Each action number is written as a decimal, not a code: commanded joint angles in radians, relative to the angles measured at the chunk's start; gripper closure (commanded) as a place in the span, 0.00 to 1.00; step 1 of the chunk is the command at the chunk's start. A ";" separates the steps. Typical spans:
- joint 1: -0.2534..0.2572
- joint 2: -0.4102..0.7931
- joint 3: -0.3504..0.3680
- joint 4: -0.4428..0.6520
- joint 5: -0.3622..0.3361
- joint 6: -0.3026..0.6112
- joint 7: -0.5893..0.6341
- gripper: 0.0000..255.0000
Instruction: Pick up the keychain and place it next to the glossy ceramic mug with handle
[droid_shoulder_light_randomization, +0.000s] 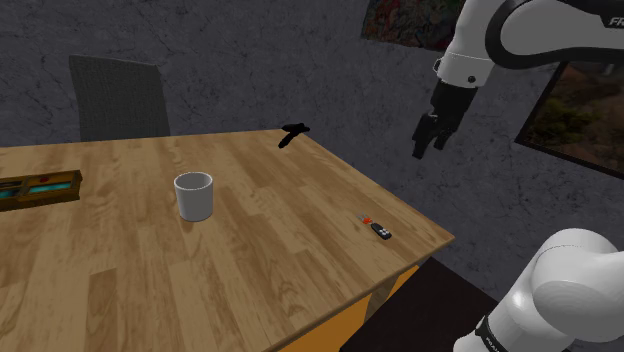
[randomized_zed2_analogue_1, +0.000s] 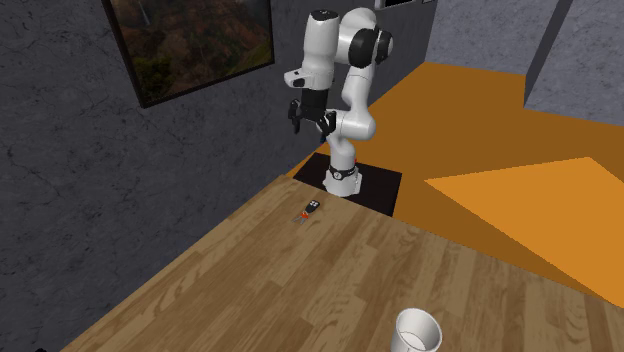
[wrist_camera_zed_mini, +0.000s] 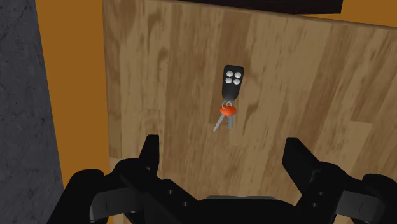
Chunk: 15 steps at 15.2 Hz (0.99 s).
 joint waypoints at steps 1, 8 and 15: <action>0.000 0.000 0.000 0.000 0.000 0.000 0.000 0.00; 0.003 0.112 -0.010 -0.143 0.030 0.210 0.025 0.00; 0.010 0.294 -0.016 -0.232 0.066 0.438 0.041 0.00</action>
